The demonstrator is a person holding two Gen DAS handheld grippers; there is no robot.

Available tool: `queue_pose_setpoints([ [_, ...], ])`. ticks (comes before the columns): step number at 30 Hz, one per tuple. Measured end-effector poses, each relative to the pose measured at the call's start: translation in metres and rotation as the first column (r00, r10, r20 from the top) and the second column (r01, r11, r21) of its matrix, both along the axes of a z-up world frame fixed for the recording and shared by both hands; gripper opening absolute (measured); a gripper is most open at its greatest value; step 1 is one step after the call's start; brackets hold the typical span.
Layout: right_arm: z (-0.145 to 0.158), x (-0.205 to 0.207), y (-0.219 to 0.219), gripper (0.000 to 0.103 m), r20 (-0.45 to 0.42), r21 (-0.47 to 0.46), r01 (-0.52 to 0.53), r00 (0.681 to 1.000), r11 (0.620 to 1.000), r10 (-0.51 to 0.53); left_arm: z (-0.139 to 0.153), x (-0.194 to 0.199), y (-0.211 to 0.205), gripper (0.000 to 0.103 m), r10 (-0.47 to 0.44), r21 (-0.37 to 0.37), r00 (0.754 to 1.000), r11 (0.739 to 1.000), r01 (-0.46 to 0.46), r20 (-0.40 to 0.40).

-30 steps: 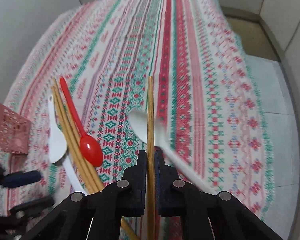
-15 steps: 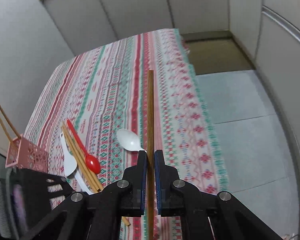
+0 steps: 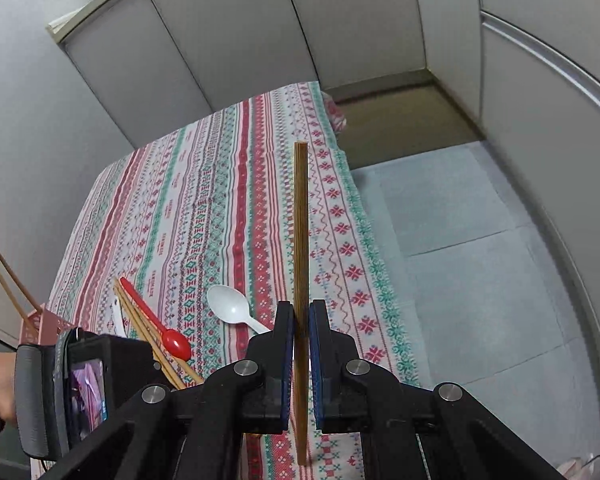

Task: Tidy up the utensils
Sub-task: 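Lift the chopstick upright with the right gripper while the left gripper grasps another chopstick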

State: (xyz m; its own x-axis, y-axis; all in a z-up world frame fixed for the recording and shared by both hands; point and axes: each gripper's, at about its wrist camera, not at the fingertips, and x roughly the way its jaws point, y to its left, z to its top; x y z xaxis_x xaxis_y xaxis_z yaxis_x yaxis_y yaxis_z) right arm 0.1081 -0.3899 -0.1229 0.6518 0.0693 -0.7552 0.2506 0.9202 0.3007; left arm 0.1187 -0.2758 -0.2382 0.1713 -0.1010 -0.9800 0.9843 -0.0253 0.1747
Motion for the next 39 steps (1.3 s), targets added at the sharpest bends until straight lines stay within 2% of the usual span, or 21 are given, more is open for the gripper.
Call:
queue_pose_setpoints([
  [3, 0.0, -0.001, -0.002, 0.006, 0.0, 0.003, 0.006, 1.0, 1.0, -0.006, -0.001, -0.003, -0.013, 0.017, -0.047, -0.003, 0.998, 0.999, 0.047, 0.031],
  [9, 0.0, -0.002, -0.004, 0.006, -0.003, 0.002, 0.009, 1.0, 1.0, -0.009, -0.001, 0.005, -0.026, 0.019, -0.026, -0.01, 0.999, 1.0, 0.027, 0.035],
  [13, 0.0, -0.001, -0.005, 0.006, -0.001, 0.013, 0.007, 1.0, 1.0, -0.007, -0.006, 0.01, -0.032, 0.022, -0.066, 0.005, 0.997, 0.998, 0.066, 0.032],
  [17, -0.001, -0.001, -0.007, 0.006, -0.004, 0.017, 0.015, 1.0, 1.0, -0.015, -0.008, 0.014, -0.027, 0.021, -0.055, -0.004, 0.998, 0.998, 0.056, 0.027],
  [23, 0.001, -0.002, -0.008, 0.006, 0.002, 0.02, 0.02, 1.0, 1.0, -0.02, -0.004, 0.02, -0.004, 0.017, 0.087, -0.092, 0.996, 0.992, -0.088, -0.016],
  [30, 0.008, -0.004, -0.003, 0.006, 0.024, 0.026, 0.013, 1.0, 1.0, -0.013, 0.004, 0.032, 0.021, 0.012, 0.234, -0.18, 0.972, 0.956, -0.232, -0.01],
  [32, 0.009, -0.005, -0.002, 0.006, 0.029, 0.029, 0.013, 0.999, 1.0, -0.014, 0.01, 0.036, 0.029, 0.012, 0.282, -0.202, 0.959, 0.938, -0.281, -0.025],
  [35, 0.01, -0.006, -0.002, 0.006, 0.034, 0.039, 0.017, 0.999, 0.999, -0.018, 0.017, 0.05, 0.036, 0.012, 0.355, -0.204, 0.932, 0.91, -0.361, -0.066],
  [39, 0.01, -0.007, -0.003, 0.006, 0.038, 0.054, 0.023, 0.999, 0.998, -0.025, 0.006, 0.06, 0.033, 0.011, 0.377, -0.149, 0.925, 0.913, -0.379, -0.043],
])
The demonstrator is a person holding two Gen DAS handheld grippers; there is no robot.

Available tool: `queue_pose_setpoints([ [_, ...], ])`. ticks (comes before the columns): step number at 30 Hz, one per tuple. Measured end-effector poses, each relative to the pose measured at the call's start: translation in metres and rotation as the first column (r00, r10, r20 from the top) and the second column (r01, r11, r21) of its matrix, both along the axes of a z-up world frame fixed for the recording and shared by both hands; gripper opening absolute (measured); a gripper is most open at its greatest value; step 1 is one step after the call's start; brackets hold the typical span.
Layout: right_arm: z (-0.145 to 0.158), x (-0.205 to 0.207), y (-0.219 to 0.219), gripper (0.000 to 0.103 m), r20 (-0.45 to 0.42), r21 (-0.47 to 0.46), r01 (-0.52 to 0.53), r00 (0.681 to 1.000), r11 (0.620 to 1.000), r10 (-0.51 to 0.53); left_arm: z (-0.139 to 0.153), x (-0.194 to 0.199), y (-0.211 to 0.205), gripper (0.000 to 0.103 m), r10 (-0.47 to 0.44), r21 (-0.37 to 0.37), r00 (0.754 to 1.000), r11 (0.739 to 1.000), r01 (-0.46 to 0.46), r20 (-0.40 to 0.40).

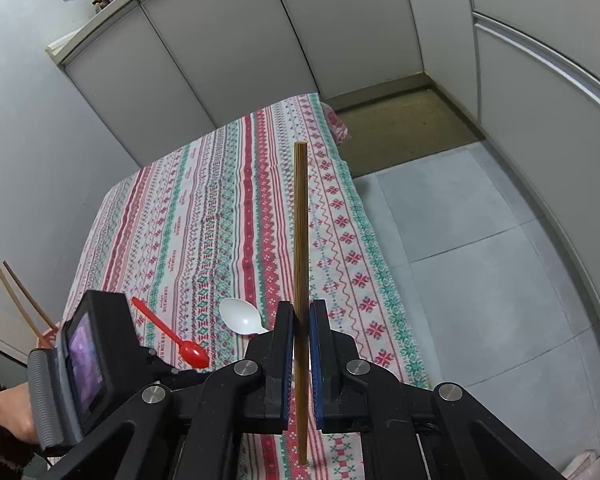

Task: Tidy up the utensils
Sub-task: 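Lift the chopstick upright with the right gripper while the left gripper grasps another chopstick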

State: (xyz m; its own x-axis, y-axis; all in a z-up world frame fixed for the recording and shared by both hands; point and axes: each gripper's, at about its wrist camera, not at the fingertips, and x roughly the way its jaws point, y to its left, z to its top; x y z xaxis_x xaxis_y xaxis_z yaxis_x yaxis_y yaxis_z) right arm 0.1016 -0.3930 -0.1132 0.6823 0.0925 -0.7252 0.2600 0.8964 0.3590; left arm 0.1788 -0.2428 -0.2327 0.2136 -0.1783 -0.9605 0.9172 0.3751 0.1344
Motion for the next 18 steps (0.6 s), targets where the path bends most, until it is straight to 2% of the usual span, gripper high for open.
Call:
queue_pose_setpoints([
  [4, -0.002, 0.001, -0.002, 0.006, -0.005, 0.004, 0.003, 1.0, 1.0, -0.003, -0.015, -0.002, -0.012, 0.011, -0.08, 0.077, 0.996, 0.994, 0.077, 0.036],
  [10, -0.001, 0.001, -0.005, 0.006, 0.0, 0.021, 0.01, 1.0, 1.0, -0.01, -0.016, 0.003, -0.028, 0.011, -0.135, 0.121, 0.991, 0.984, 0.131, 0.026],
  [14, 0.002, 0.0, -0.006, 0.006, 0.008, 0.026, 0.012, 1.0, 1.0, -0.013, -0.015, 0.011, -0.032, 0.01, -0.08, 0.117, 0.997, 0.99, 0.079, 0.006],
  [18, 0.007, -0.001, 0.0, 0.006, 0.018, 0.018, 0.004, 1.0, 1.0, -0.004, -0.009, 0.022, -0.024, 0.01, 0.002, 0.071, 0.999, 0.997, -0.004, 0.036],
])
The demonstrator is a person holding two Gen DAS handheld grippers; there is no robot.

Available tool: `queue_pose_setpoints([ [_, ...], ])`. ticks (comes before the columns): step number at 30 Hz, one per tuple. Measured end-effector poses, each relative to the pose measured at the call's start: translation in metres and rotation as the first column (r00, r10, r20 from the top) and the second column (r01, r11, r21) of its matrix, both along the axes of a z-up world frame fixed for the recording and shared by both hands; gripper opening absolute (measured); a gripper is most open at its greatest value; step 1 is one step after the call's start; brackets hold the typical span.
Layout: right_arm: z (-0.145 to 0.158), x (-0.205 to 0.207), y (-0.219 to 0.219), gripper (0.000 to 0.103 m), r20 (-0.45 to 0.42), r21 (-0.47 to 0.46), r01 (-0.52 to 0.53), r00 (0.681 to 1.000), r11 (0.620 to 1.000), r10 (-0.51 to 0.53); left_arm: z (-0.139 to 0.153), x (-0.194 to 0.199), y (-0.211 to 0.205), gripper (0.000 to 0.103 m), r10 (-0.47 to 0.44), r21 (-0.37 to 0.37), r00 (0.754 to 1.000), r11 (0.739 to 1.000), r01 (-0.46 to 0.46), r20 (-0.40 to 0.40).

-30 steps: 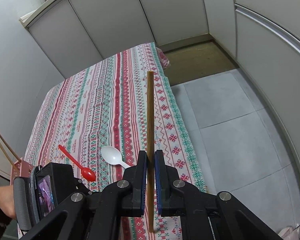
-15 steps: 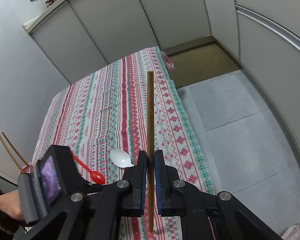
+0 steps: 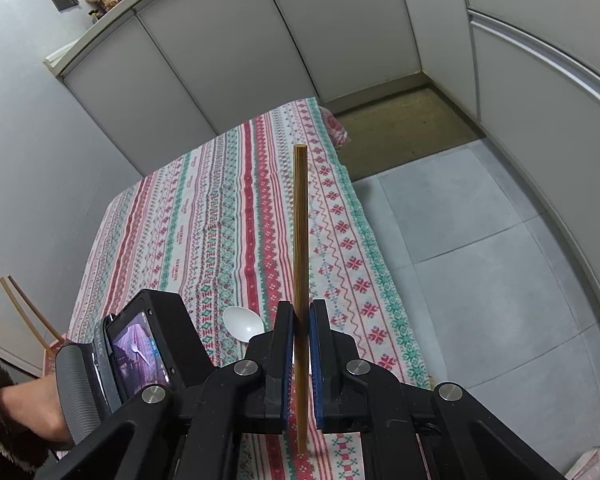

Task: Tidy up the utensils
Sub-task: 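Lift the chopstick upright with the right gripper while the left gripper grasps another chopstick, then carry both upright chopsticks over the pink holder with both grippers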

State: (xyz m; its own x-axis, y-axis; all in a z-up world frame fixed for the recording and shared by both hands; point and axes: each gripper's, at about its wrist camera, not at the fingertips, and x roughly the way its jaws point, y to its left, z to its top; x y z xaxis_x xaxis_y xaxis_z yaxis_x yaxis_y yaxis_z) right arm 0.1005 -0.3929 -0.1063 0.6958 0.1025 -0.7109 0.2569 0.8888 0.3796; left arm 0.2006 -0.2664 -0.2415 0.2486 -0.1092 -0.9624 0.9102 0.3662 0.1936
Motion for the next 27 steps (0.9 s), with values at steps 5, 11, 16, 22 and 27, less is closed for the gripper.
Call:
queue_pose_setpoints([
  [5, 0.01, -0.002, 0.008, 0.006, 0.027, -0.012, -0.01, 1.0, 1.0, 0.01, 0.043, 0.015, 0.031, 0.01, 0.116, -0.166, 0.993, 0.98, -0.11, 0.029],
  [11, 0.027, 0.002, 0.028, 0.006, 0.062, -0.047, -0.035, 0.997, 0.998, 0.037, 0.097, 0.018, 0.069, 0.008, 0.227, -0.336, 0.971, 0.923, -0.189, 0.077],
  [16, 0.04, 0.003, 0.045, 0.006, 0.101, -0.073, -0.048, 0.993, 0.996, 0.055, 0.13, 0.016, 0.09, 0.008, 0.308, -0.451, 0.944, 0.864, -0.225, 0.118],
  [22, 0.055, 0.009, 0.068, 0.006, 0.136, -0.101, -0.075, 0.987, 0.992, 0.089, 0.165, 0.001, 0.115, 0.008, 0.366, -0.574, 0.921, 0.786, -0.23, 0.132],
  [27, 0.068, 0.015, 0.093, 0.006, 0.172, -0.111, -0.11, 0.977, 0.988, 0.128, 0.189, -0.015, 0.14, 0.008, 0.4, -0.639, 0.898, 0.742, -0.2, 0.182],
])
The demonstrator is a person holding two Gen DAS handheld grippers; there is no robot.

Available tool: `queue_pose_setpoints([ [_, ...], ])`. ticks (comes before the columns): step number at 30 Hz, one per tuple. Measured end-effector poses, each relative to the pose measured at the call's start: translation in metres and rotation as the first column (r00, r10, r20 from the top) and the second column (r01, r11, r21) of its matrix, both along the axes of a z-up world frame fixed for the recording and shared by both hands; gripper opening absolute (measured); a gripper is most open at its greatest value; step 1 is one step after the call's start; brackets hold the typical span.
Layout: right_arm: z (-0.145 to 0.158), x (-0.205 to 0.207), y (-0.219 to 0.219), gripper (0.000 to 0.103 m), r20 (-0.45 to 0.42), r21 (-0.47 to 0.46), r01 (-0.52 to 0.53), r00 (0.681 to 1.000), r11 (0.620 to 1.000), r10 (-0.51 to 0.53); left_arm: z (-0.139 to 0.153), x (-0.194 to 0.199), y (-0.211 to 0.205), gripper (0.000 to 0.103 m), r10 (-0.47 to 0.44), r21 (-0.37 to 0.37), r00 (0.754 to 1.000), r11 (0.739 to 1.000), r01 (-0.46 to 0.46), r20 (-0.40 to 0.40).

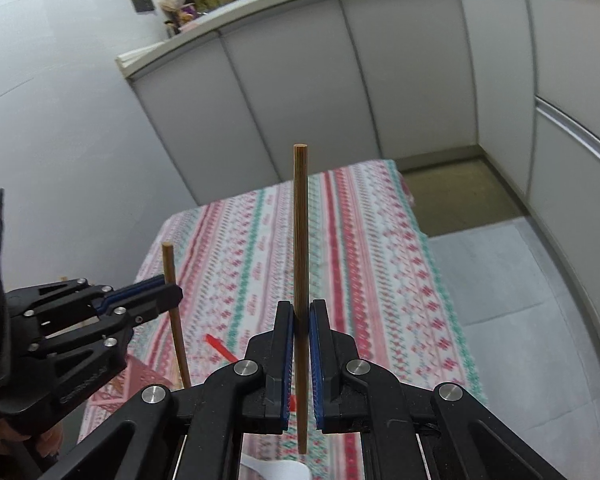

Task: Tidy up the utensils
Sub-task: 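Carry both upright chopsticks over the pink holder with both grippers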

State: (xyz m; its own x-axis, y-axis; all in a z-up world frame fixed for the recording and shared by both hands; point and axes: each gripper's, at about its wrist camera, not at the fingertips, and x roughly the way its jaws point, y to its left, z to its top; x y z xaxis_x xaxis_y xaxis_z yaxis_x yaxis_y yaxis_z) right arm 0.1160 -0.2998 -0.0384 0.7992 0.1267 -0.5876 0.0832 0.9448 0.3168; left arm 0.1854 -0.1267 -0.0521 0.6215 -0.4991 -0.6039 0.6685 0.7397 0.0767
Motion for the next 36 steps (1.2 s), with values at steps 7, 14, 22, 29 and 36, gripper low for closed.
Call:
queue_pose_setpoints([
  [7, 0.008, 0.011, 0.032, 0.006, 0.026, 0.0, -0.053, 0.998, 0.999, 0.053, 0.035, -0.01, 0.058, 0.008, 0.094, -0.107, 0.992, 0.991, -0.085, 0.084],
  [14, 0.014, 0.024, 0.071, 0.006, 0.055, -0.012, -0.109, 0.992, 0.994, 0.11, 0.046, -0.013, 0.123, 0.008, 0.206, -0.241, 0.974, 0.954, -0.179, 0.09],
  [22, 0.017, 0.035, 0.105, 0.006, 0.083, -0.012, -0.15, 0.985, 0.989, 0.151, 0.044, -0.019, 0.178, 0.008, 0.359, -0.397, 0.925, 0.873, -0.285, 0.125],
  [29, 0.019, 0.044, 0.136, 0.006, 0.147, 0.0, -0.178, 0.973, 0.984, 0.177, 0.022, 0.0, 0.194, 0.008, 0.407, -0.421, 0.911, 0.841, -0.341, 0.075],
  [36, 0.021, 0.05, 0.159, 0.006, 0.203, 0.019, -0.211, 0.958, 0.977, 0.203, -0.003, 0.011, 0.205, 0.008, 0.428, -0.43, 0.903, 0.823, -0.372, 0.037],
])
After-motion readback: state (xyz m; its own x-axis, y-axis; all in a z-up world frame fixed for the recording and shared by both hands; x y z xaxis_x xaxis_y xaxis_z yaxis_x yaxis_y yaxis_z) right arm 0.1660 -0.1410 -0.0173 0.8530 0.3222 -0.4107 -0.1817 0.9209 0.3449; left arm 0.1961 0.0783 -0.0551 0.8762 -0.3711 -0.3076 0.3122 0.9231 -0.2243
